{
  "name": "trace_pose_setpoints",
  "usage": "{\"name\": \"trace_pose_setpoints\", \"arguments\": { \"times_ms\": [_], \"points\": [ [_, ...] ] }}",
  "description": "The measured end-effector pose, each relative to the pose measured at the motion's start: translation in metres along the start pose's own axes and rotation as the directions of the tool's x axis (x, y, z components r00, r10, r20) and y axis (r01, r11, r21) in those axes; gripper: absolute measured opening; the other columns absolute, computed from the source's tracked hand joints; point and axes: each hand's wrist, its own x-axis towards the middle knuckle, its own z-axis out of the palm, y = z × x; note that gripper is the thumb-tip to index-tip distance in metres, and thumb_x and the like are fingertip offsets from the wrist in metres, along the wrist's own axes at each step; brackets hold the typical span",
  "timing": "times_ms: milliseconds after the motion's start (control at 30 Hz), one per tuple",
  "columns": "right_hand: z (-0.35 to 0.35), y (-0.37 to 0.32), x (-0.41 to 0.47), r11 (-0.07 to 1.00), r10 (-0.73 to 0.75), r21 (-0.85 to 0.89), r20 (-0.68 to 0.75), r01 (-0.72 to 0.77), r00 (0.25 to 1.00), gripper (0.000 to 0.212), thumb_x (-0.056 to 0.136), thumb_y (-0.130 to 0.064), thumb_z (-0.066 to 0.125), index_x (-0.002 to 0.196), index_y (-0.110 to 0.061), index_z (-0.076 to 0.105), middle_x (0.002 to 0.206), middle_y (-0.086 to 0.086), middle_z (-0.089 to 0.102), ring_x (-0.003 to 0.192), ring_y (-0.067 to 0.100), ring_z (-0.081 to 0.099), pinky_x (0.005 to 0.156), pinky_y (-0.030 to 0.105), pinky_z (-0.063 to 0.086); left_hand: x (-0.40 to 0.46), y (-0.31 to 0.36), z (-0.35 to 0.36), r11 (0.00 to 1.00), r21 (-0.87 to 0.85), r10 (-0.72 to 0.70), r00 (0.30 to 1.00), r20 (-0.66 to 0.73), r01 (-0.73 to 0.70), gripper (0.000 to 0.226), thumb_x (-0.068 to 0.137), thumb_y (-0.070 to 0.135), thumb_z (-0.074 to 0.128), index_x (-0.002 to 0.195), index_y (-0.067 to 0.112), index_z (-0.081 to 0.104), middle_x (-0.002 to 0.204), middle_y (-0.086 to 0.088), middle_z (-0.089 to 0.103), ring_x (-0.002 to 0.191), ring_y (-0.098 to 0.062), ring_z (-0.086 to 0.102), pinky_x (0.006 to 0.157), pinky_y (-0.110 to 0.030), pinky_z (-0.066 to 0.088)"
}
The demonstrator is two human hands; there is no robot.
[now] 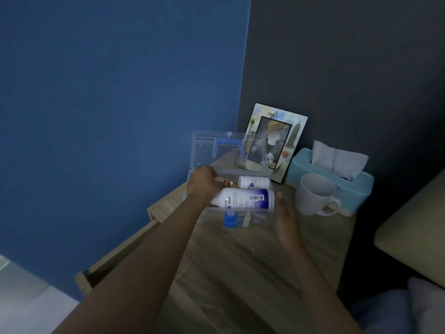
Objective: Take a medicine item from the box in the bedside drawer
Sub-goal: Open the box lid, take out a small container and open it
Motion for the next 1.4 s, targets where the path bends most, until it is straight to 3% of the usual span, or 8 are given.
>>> {"name": "trace_pose_setpoints", "arguments": {
  "times_ms": [67,167,267,333,633,867,1100,1400],
  "points": [
    [-0.001,-0.004,-0.003,0.999,0.034,0.022,0.016,-0.035,0.999,0.039,0.101,-0.04,0.032,0.082,-0.029,0.063,0.07,-0.011,0.073,0.064,-0.004,0.068,0.062,0.022,0.049,-0.009,0.003,-0.005,0.998,-0.061,0.022,0.998,-0.061,-0.026,0.029,0.078,0.025,0.074,0.101,0.006,0.069,0.104,-0.013,0.07,0.091,-0.026,0.065,0.079,-0.035,0.055],
    [-0.002,-0.015,-0.016,0.997,-0.071,-0.038,-0.014,0.071,0.997,0.036,0.1,-0.044,0.03,0.089,-0.035,0.063,0.079,-0.017,0.073,0.071,-0.004,0.068,0.065,0.025,0.051,-0.038,0.013,-0.015,0.921,-0.373,0.057,0.986,-0.154,-0.112,0.021,0.082,0.017,0.071,0.101,0.008,0.069,0.093,-0.005,0.067,0.079,-0.014,0.062,0.075,-0.03,0.054],
    [-0.002,-0.027,-0.04,0.984,-0.164,0.062,-0.022,0.165,0.986,0.028,0.099,-0.044,0.034,0.105,-0.056,0.059,0.101,-0.025,0.07,0.093,-0.005,0.067,0.077,0.018,0.056,-0.084,0.018,-0.016,0.736,-0.667,0.094,0.993,-0.065,-0.113,0.023,0.084,0.018,0.07,0.106,0.013,0.07,0.091,-0.001,0.07,0.077,-0.01,0.065,0.071,-0.019,0.054],
    [0.002,-0.027,-0.057,0.971,-0.134,0.198,-0.003,0.132,0.991,0.028,0.098,-0.043,0.04,0.116,-0.046,0.061,0.111,-0.022,0.07,0.105,-0.004,0.065,0.084,0.013,0.052,-0.117,0.015,-0.007,0.63,-0.776,0.082,0.996,0.031,-0.028,0.017,0.085,0.017,0.068,0.102,0.017,0.072,0.092,-0.001,0.074,0.079,-0.01,0.068,0.071,-0.019,0.055],
    [-0.001,0.006,-0.12,0.963,0.026,0.269,0.003,-0.025,1.0,0.029,0.097,-0.021,0.048,0.124,-0.026,0.059,0.121,-0.004,0.067,0.11,-0.002,0.063,0.086,0.008,0.048,-0.205,0.005,0.045,0.451,-0.858,0.038,0.955,0.295,0.247,0.03,0.09,0.011,0.06,0.117,0.001,0.067,0.108,-0.012,0.074,0.095,-0.014,0.071,0.083,-0.022,0.056],
    [-0.004,0.018,-0.136,0.98,0.068,0.185,0.014,-0.069,0.998,0.032,0.099,-0.02,0.045,0.13,-0.022,0.054,0.125,-0.007,0.062,0.107,-0.017,0.057,0.087,-0.001,0.041,-0.219,-0.004,0.059,0.591,-0.8,0.057,0.985,0.166,0.101,0.02,0.091,0.013,0.059,0.104,0.005,0.072,0.079,0.005,0.075,0.076,-0.002,0.069,0.071,-0.016,0.052],
    [0.004,0.026,-0.141,0.998,0.033,0.051,-0.062,-0.03,0.998,0.031,0.1,-0.016,0.042,0.125,-0.013,0.06,0.121,-0.001,0.064,0.11,0.001,0.059,0.089,-0.002,0.038,-0.226,-0.005,0.072,0.788,-0.616,0.074,0.996,0.054,-0.025,0.02,0.098,0.027,0.048,0.094,0.016,0.066,0.079,0.005,0.068,0.075,-0.002,0.064,0.066,-0.01,0.046],
    [0.001,0.029,-0.14,0.994,0.071,0.091,-0.029,-0.069,0.997,0.03,0.1,-0.014,0.042,0.126,-0.014,0.059,0.117,-0.009,0.063,0.098,-0.023,0.056,0.086,-0.003,0.039,-0.217,-0.009,0.07,0.828,-0.56,0.094,0.991,0.099,-0.023,0.026,0.097,0.035,0.046,0.085,0.022,0.066,0.076,0.003,0.069,0.07,-0.002,0.062,0.062,-0.008,0.043]
  ]
}}
